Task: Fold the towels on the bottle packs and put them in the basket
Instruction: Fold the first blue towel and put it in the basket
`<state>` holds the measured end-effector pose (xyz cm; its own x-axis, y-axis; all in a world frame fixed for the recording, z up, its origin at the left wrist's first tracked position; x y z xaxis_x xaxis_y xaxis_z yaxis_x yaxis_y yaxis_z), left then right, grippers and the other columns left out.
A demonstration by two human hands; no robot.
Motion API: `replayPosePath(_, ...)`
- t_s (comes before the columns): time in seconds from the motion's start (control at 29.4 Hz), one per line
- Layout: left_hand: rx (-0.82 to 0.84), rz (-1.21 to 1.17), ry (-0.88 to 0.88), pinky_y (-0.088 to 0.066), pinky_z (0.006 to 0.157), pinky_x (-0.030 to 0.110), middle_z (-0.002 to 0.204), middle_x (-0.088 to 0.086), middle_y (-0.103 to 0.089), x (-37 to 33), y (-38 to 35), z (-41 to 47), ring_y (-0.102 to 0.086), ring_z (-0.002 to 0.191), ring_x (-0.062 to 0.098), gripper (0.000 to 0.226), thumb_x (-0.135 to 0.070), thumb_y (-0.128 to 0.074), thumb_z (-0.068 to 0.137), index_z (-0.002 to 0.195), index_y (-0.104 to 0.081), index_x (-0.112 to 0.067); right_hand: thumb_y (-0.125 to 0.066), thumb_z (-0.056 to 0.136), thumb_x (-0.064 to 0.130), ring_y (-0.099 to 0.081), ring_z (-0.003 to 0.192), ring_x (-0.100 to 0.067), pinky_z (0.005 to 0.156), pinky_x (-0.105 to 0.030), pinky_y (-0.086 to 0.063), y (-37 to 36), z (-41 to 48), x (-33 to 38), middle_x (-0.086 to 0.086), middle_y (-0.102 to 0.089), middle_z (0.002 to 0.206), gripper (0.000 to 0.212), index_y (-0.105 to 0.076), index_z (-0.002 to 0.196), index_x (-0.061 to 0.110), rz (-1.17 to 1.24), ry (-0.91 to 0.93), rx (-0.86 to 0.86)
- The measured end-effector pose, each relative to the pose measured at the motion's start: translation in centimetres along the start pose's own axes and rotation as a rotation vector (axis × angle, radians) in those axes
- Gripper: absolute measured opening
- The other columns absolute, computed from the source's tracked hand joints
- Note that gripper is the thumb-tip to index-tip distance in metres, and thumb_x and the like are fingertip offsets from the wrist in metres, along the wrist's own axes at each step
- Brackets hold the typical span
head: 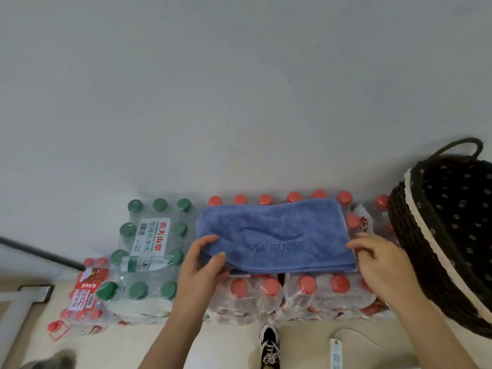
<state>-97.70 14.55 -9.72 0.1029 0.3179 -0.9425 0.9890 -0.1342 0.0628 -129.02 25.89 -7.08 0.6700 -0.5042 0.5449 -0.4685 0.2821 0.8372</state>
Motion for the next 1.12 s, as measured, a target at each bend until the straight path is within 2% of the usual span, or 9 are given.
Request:
replayPosePath(0.1, -0.124, -0.062, 0.089, -0.057, 0.065, 0.035, 0.092, 0.005, -0.063, -0.2, 2.2, 1.1, -0.063, 0.077, 0.02, 0.017, -0.018, -0.066, 0.088, 0.099, -0.061, -0.029, -0.06, 0.082, 0.003, -0.056, 0.098, -0.02, 0.084, -0.034, -0.046, 0.7, 0.1, 2.1, -0.001, -0.064, 0.107, 0.023, -0.07, 0.099, 0.015, -0.057, 0.073, -0.044)
replayPosePath(0.24, -0.193, 0.144, 0.08, -0.053, 0.062, 0.034, 0.083, 0.006, -0.065, 0.0, 3.2, 2.8, -0.061, 0.073, 0.017, 0.015, -0.023, -0.071, 0.084, 0.092, -0.058, -0.019, -0.064, 0.086, 0.021, -0.049, 0.107, -0.013, 0.089, -0.028, -0.041, -3.3, -0.6, 8.1, 0.01, -0.057, 0.112, 0.026, -0.065, 0.113, 0.023, -0.001, 0.3, 0.117)
replayPosePath(0.41, -0.153, 0.257, 0.072, -0.041, 0.059, 0.035, 0.06, 0.003, -0.053, 1.0, 3.6, 3.5, -0.047, 0.059, 0.017, 0.035, -0.023, -0.075, 0.079, 0.069, -0.057, 0.005, -0.073, 0.072, 0.038, -0.055, 0.093, -0.019, 0.071, -0.036, -0.05, -10.2, -2.9, 12.0, 0.007, -0.053, 0.102, 0.038, -0.062, 0.107, 0.029, -0.182, 0.569, 0.255)
replayPosePath(0.51, -0.174, 0.233, 0.093, -0.046, 0.061, 0.037, 0.058, 0.004, -0.056, 1.5, 4.5, 3.8, -0.05, 0.058, 0.018, 0.028, -0.018, -0.078, 0.075, 0.065, -0.059, 0.001, -0.08, 0.065, 0.033, -0.055, 0.085, -0.018, 0.065, -0.034, -0.049, -10.9, -2.9, 11.9, 0.005, -0.052, 0.096, 0.041, -0.063, 0.101, 0.028, -0.215, 0.583, 0.223)
replayPosePath(0.61, -0.206, 0.28, 0.066, -0.055, 0.07, 0.041, 0.069, 0.002, -0.068, 1.5, 4.9, 3.8, -0.063, 0.065, 0.019, 0.012, -0.006, -0.076, 0.076, 0.076, -0.065, -0.011, -0.08, 0.068, 0.027, -0.053, 0.083, -0.017, 0.067, -0.032, -0.05, -10.8, -2.7, 11.4, 0.005, -0.051, 0.096, 0.039, -0.063, 0.102, 0.027, -0.215, 0.603, 0.213)
replayPosePath(0.75, -0.202, 0.466, -0.043, -0.053, 0.07, 0.029, 0.087, -0.009, -0.065, 0.4, 4.4, 3.1, -0.064, 0.079, 0.011, 0.031, -0.008, -0.07, 0.082, 0.104, -0.056, -0.024, -0.067, 0.077, 0.041, -0.051, 0.09, -0.013, 0.075, -0.032, -0.051, -10.7, -2.5, 11.2, 0.008, -0.049, 0.101, 0.033, -0.062, 0.106, 0.028, -0.173, 0.617, 0.245)
replayPosePath(0.92, -0.211, 0.861, -0.503, -0.046, 0.091, 0.033, 0.127, 0.001, -0.056, -2.9, 1.1, 2.9, -0.051, 0.114, 0.022, 0.038, -0.006, -0.055, 0.084, 0.121, -0.06, -0.016, -0.04, 0.09, 0.043, -0.054, 0.117, -0.023, 0.091, -0.043, -0.051, -8.6, 0.0, 11.8, -0.004, -0.057, 0.128, 0.045, -0.061, 0.122, 0.019, -0.145, 0.526, 0.057)
replayPosePath(1.02, -0.067, 1.042, -0.625, -0.041, 0.103, 0.044, 0.14, 0.014, -0.051, -3.5, -3.9, 4.3, -0.046, 0.128, 0.033, 0.043, -0.024, -0.046, 0.089, 0.128, -0.058, -0.016, -0.019, 0.09, 0.05, -0.03, 0.142, -0.026, 0.109, -0.047, -0.034, -9.5, 2.2, 11.3, -0.008, -0.033, 0.154, 0.064, -0.037, 0.145, 0.024, -0.32, 0.438, 0.141)
replayPosePath(1.12, 0.046, 1.264, -0.504, -0.025, 0.112, 0.052, 0.154, 0.01, -0.033, -1.5, -6.4, 6.0, -0.026, 0.143, 0.032, 0.058, -0.049, -0.026, 0.092, 0.147, -0.033, -0.031, 0.0, 0.085, 0.061, -0.004, 0.149, -0.017, 0.118, -0.046, -0.011, -10.4, 3.4, 8.5, 0.0, -0.007, 0.162, 0.074, -0.011, 0.152, 0.032, -0.43, 0.348, 0.219)
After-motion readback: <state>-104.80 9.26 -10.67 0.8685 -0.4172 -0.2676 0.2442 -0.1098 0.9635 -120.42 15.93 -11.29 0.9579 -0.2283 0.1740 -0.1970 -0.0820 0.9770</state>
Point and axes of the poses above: each hand's wrist, its own z-axis towards the middle knuckle, its own y-axis out of the back of the hand, x = y × z, the point moved 7 cm from there along z, towards the middle knuckle
